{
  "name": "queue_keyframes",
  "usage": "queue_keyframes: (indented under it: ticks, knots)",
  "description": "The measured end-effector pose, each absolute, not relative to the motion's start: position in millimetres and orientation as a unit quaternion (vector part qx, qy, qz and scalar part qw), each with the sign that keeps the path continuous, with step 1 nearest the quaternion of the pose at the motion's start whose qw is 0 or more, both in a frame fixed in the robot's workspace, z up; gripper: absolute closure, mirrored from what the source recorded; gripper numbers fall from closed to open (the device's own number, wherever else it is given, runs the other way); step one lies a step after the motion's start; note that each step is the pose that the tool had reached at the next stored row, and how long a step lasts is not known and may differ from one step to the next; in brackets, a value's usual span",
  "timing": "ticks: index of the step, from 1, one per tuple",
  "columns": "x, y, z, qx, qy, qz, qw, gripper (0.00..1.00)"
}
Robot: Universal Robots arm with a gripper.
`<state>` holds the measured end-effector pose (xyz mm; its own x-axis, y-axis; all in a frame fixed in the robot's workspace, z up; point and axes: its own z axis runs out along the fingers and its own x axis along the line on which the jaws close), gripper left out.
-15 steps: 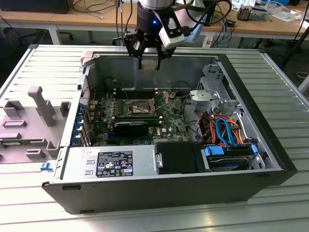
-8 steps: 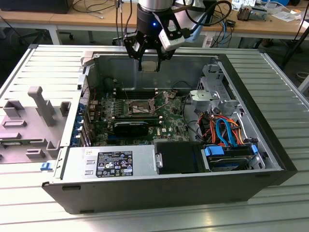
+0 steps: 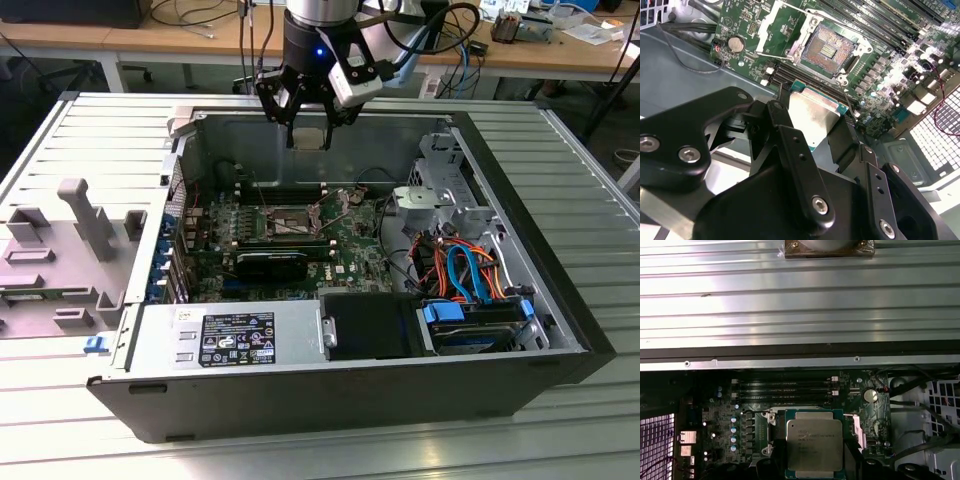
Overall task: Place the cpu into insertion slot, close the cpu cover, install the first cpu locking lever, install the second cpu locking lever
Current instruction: 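Place the cpu into insertion slot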
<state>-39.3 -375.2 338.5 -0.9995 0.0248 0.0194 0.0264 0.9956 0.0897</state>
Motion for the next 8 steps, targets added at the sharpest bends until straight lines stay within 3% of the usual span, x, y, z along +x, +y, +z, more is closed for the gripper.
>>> queue_keyframes:
  ticks: [8]
  knots:
    - [-39.4, -376.1, 336.6, -0.013, -0.999, -0.045, 0.009, 0.45]
